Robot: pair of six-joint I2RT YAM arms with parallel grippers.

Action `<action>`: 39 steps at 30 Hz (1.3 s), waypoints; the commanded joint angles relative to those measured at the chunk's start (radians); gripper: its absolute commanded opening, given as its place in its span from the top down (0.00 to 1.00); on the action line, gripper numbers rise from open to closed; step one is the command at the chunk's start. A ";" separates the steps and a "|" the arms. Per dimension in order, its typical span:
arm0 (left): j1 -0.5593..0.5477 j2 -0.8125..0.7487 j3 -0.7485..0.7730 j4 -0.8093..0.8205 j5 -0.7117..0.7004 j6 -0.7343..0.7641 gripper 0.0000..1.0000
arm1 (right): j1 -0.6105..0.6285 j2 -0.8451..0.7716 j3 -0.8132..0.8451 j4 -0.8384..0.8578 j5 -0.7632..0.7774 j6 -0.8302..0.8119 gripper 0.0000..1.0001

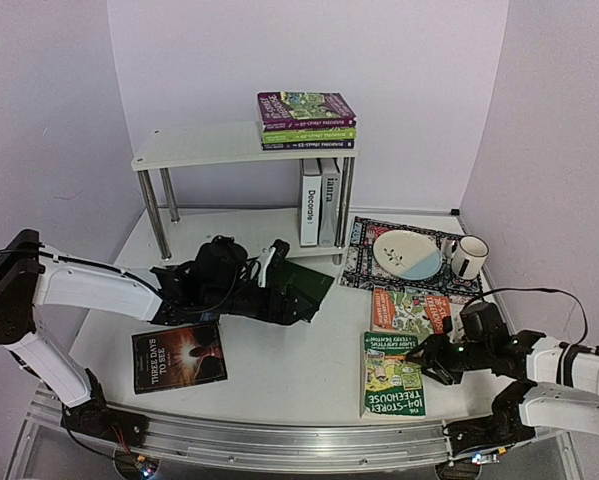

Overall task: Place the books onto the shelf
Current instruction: Move the book to the center of the board, then pick up the book at the center of the board.

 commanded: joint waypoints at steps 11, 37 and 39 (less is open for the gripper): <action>-0.051 0.265 0.121 0.058 0.118 -0.197 0.08 | 0.003 0.150 0.056 0.024 -0.107 -0.039 0.34; -0.133 0.574 0.233 0.285 0.296 -0.490 0.38 | 0.005 0.154 0.031 0.104 -0.230 0.006 0.47; -0.136 0.571 0.234 0.296 0.290 -0.489 0.29 | 0.005 0.159 0.022 0.126 -0.238 0.016 0.48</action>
